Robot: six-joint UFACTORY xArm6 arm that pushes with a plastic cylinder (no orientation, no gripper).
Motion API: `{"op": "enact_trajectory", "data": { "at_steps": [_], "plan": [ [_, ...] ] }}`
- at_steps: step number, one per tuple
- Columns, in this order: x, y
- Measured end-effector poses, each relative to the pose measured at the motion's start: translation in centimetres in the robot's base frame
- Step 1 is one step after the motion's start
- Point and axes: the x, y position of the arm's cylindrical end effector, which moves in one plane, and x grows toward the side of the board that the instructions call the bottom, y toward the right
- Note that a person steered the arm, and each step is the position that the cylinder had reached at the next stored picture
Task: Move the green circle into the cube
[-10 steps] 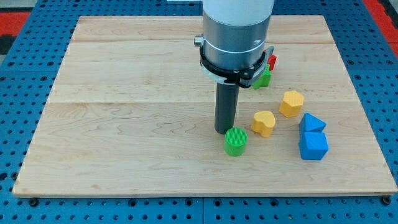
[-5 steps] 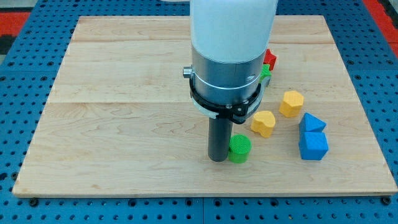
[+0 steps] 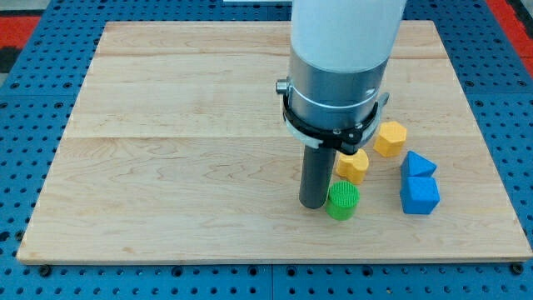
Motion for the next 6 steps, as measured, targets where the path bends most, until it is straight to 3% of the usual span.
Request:
{"op": "enact_trajectory", "data": {
  "at_steps": [4, 6],
  "plan": [
    [0.0, 7.4],
    [-1.7, 6.3]
  ]
}}
